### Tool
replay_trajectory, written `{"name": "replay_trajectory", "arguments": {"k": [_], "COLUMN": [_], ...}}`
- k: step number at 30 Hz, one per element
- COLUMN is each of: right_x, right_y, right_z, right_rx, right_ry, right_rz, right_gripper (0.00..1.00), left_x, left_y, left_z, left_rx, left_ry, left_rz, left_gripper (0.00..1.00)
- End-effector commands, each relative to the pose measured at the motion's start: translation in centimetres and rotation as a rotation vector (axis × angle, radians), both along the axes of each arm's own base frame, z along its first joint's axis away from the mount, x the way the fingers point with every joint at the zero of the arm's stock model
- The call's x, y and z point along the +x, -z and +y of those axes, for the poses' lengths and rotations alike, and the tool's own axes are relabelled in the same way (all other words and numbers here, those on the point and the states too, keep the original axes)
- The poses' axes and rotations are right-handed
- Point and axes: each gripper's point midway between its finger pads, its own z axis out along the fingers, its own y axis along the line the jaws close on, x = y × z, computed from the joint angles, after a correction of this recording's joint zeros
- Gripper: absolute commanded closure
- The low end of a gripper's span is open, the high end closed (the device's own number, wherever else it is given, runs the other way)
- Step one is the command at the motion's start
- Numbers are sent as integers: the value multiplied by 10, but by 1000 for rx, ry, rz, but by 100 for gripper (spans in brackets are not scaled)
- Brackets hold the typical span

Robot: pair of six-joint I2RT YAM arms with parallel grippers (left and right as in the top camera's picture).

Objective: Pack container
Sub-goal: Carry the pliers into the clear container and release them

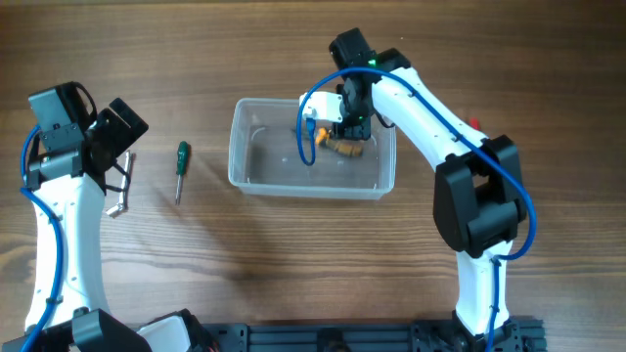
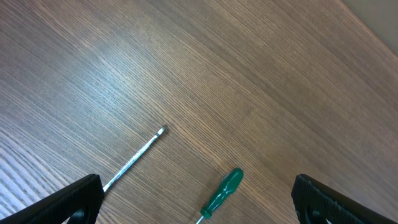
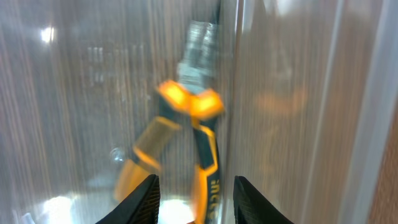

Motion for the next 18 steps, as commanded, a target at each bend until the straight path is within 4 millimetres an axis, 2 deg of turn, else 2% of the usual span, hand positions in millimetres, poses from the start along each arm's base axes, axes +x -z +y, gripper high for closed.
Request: {"name": "replay_trajectory", "arguments": {"k": [1, 2, 4, 6, 7, 9, 10, 11, 12, 13, 14, 16, 17, 18], "right_x": [5, 6, 8, 9, 9, 6, 5, 7, 8, 13, 16, 14, 10, 6], "right_y": [-1, -8, -36, -78, -108, -159, -187, -209, -223, -233, -231, -211, -192, -175], "right_z": [-9, -8, -7, -11, -18, -33, -46, -67, -86, -122, -155, -212, -238, -253], "right_rx": [3, 16, 56, 121, 185, 310, 373, 423, 461, 500, 509, 483, 451, 424], "right_ry": [117, 170, 283, 442, 582, 744, 798, 887, 976, 1161, 1325, 1572, 1669, 1736], "right_rz": [15, 16, 1, -22, -38, -69, -99, -135, -153, -162, -153, -92, -53, -18], "right_gripper": [62, 63, 71, 70, 63, 62, 61, 59, 59, 56, 49, 48, 48, 48], "left_x": [4, 4, 4, 4, 4, 4, 4, 4, 4, 4, 4, 4, 4, 4], "left_y": [-10, -10, -10, -10, -10, -10, -10, -10, -10, -10, -10, -10, -10, -10], "left_z": [5, 5, 5, 5, 5, 5, 5, 5, 5, 5, 5, 5, 5, 5], "left_rx": [21, 21, 21, 21, 20, 21, 21, 20, 21, 21, 21, 21, 20, 21], "left_ry": [-5, -5, -5, -5, -5, -5, -5, -5, -5, -5, -5, -5, -5, -5], "left_rz": [-20, -20, -20, -20, -20, -20, -20, -20, -20, -20, -20, -20, -20, -20], "left_gripper": [0, 0, 0, 0, 0, 0, 0, 0, 0, 0, 0, 0, 0, 0]}}
